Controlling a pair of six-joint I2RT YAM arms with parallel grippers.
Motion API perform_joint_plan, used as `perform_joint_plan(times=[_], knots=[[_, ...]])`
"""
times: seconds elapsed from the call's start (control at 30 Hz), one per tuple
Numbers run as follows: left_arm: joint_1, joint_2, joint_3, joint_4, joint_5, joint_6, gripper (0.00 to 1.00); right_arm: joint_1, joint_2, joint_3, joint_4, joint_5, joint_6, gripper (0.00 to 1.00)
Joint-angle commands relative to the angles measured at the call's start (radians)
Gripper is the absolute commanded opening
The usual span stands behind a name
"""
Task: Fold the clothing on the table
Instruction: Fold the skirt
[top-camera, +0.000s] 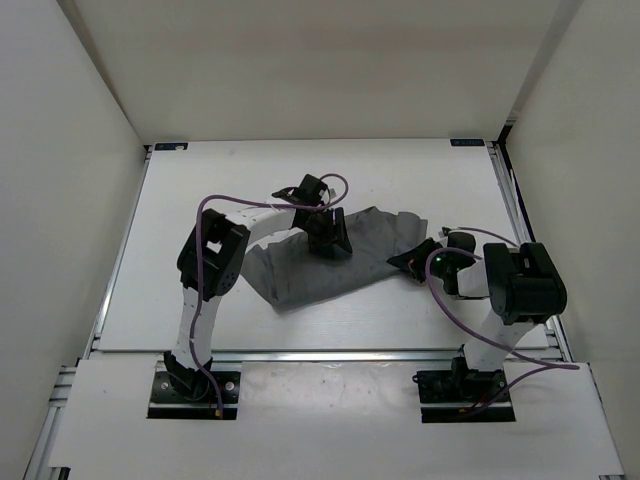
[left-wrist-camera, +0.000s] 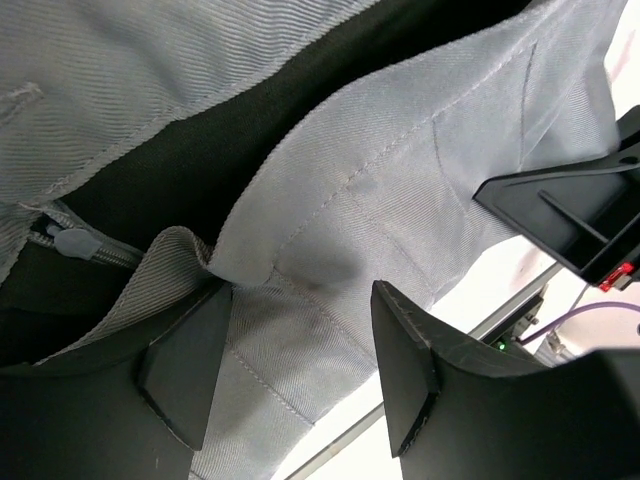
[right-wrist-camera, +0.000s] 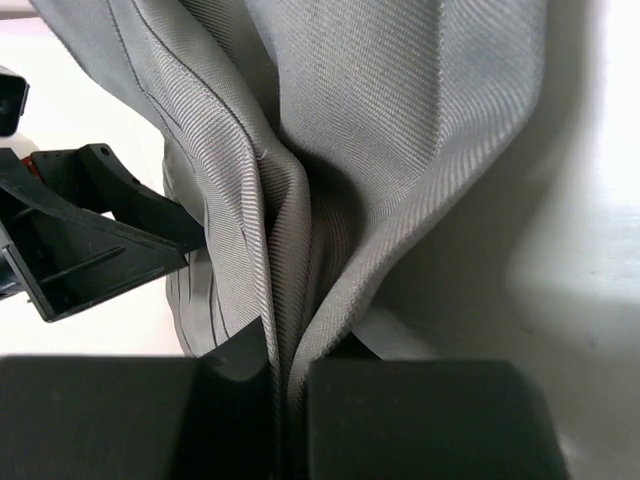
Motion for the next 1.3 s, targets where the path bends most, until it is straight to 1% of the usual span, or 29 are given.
perform_joint_plan(times=[0.0,0.1,0.2,0.3,0.4,0.43,0.5,0.57,0.6,0.7,0.8,0.87,0.93,1.03,1.13,1.2,1.27], knots=[[-0.021,-0.021,-0.016,-0.087,-0.031,0.042,0.69,-0.003,-0.046,0.023,-0.040,0.034,-0.040,0.01],[-0.009,-0.047,0.020,-0.118,-0.053,0.045,0.70,-0.005,-0.138,0.020,-0.113,0.057,-0.097,0.00],[0.007,-0.127,0.032,-0.138,-0.088,0.032,0.70,0.003,-0.265,0.026,-0.177,0.101,-0.199,0.00],[0.005,-0.216,0.015,-0.147,-0.114,0.004,0.70,0.009,-0.326,0.040,-0.224,0.118,-0.299,0.00],[-0.001,-0.291,-0.025,-0.189,-0.125,-0.034,0.66,0.023,-0.365,0.046,-0.250,0.118,-0.393,0.01],[-0.015,-0.331,-0.060,-0.204,-0.142,-0.040,0.65,0.032,-0.374,0.048,-0.251,0.120,-0.420,0.00],[-0.033,-0.409,-0.144,-0.172,-0.160,-0.098,0.62,0.048,-0.409,0.043,-0.262,0.132,-0.521,0.00],[-0.026,-0.518,-0.326,-0.094,-0.154,-0.155,0.60,0.067,-0.434,0.057,-0.271,0.144,-0.597,0.00],[-0.019,-0.543,-0.407,-0.079,-0.152,-0.194,0.58,0.075,-0.452,0.060,-0.274,0.144,-0.643,0.00],[-0.003,-0.641,-0.569,-0.025,-0.162,-0.218,0.56,0.120,-0.506,0.075,-0.305,0.154,-0.779,0.00],[0.022,-0.663,-0.667,-0.008,-0.175,-0.182,0.56,0.149,-0.549,0.115,-0.346,0.140,-0.891,0.00],[0.056,-0.663,-0.706,0.011,-0.185,-0.163,0.55,0.184,-0.575,0.141,-0.377,0.123,-0.974,0.00],[0.095,-0.658,-0.718,0.011,-0.209,-0.139,0.53,0.227,-0.593,0.156,-0.406,0.120,-1.031,0.00],[0.138,-0.689,-0.715,0.009,-0.258,-0.146,0.53,0.302,-0.618,0.186,-0.451,0.118,-1.108,0.00],[0.186,-0.721,-0.772,0.073,-0.228,-0.165,0.54,0.397,-0.639,0.189,-0.478,0.149,-1.193,0.00],[0.189,-0.716,-0.799,0.129,-0.209,-0.163,0.54,0.468,-0.646,0.189,-0.484,0.173,-1.232,0.00],[0.169,-0.690,-0.804,0.147,-0.197,-0.162,0.54,0.511,-0.630,0.196,-0.494,0.195,-1.273,0.00]])
